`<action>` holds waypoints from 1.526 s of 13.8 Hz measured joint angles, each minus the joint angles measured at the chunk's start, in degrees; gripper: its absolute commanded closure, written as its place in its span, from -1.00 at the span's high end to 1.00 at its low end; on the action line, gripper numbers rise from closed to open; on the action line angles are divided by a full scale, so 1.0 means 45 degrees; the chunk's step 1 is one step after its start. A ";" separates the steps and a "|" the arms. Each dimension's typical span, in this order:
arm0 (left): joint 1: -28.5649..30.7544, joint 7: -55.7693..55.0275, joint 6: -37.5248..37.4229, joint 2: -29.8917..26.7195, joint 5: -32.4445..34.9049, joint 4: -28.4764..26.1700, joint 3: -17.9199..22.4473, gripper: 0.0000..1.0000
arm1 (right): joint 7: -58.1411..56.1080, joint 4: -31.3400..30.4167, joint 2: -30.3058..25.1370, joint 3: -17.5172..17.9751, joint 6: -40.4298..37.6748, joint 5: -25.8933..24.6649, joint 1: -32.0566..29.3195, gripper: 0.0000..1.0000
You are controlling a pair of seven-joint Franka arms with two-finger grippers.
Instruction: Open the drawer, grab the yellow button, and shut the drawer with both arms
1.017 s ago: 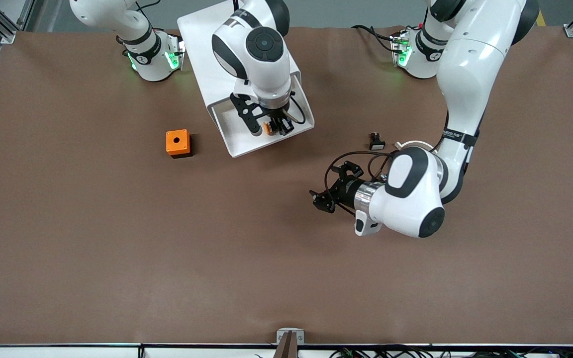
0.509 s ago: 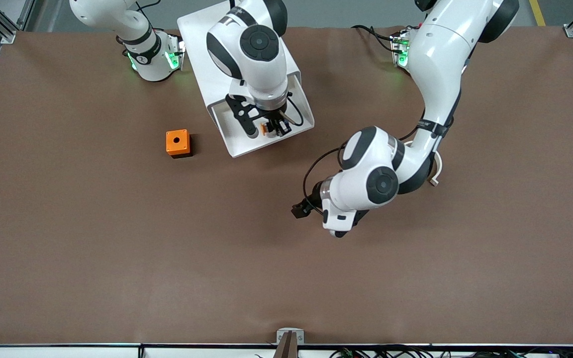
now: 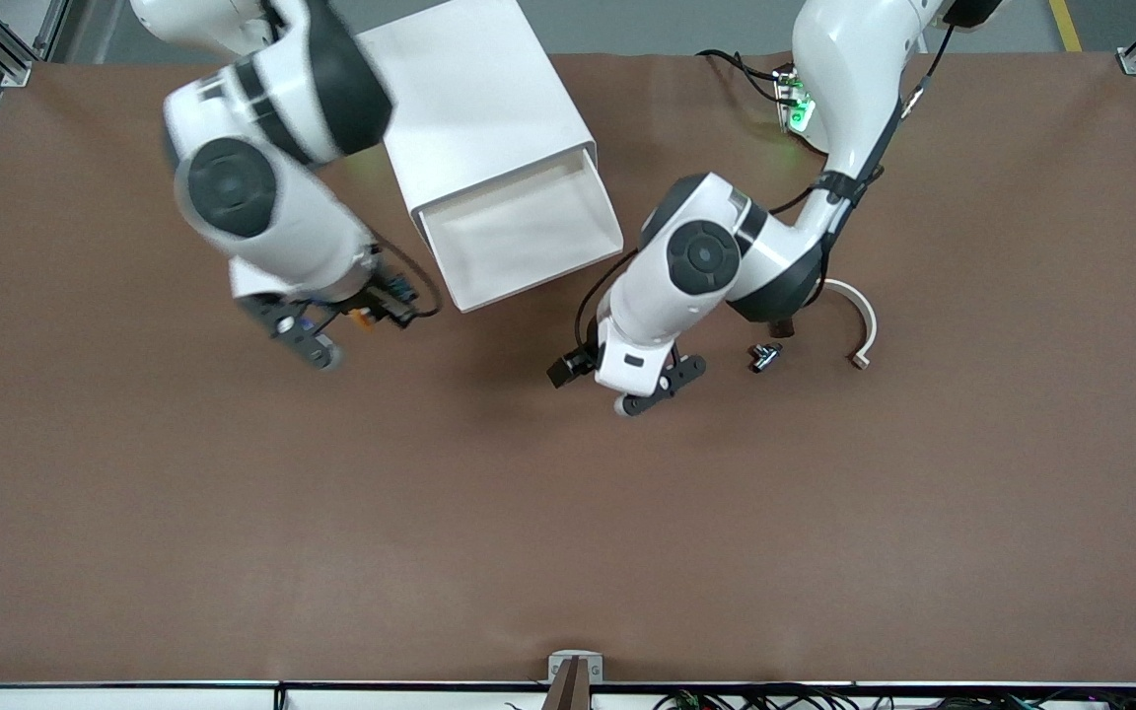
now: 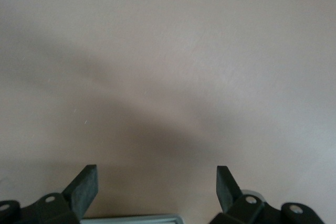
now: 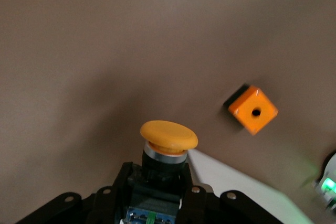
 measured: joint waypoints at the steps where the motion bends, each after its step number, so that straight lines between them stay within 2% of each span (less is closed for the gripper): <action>1: -0.0207 -0.0395 0.0000 -0.0202 0.0331 -0.0251 -0.0002 0.99 | -0.1642 -0.0029 0.0035 -0.0019 0.0054 -0.0039 -0.0730 -0.99; 3: -0.0550 -0.1086 0.0000 -0.0320 0.1034 -0.0513 -0.0002 0.99 | -0.4690 -0.0255 0.0119 -0.0044 0.0558 -0.0194 -0.2070 -0.98; 6: -0.0951 -0.1859 -0.0046 -0.0318 0.1630 -0.0670 0.0002 0.99 | -0.8395 -0.1411 0.0198 -0.0048 0.2440 -0.1221 -0.3667 -0.98; 11: -0.1715 -0.2456 -0.1070 -0.0361 0.1652 -0.0680 -0.0001 0.99 | -1.2366 -0.3997 0.0953 -0.0034 0.7315 -0.1642 -0.5468 -0.98; 14: -0.2202 -0.2795 -0.1761 -0.0543 0.1678 -0.0677 0.0003 0.99 | -1.3554 -0.4637 0.1997 -0.0018 0.9070 -0.1646 -0.6199 -0.98; 18: -0.2916 -0.3344 -0.2251 -0.0638 0.1684 -0.0677 -0.0034 0.99 | -1.3637 -0.4631 0.2888 0.0168 0.9783 -0.1583 -0.6236 -0.98; 21: -0.3342 -0.4074 -0.2300 -0.0638 0.1667 -0.0683 -0.0129 0.99 | -1.3629 -0.4323 0.3423 0.0359 1.0026 -0.1043 -0.5913 -0.98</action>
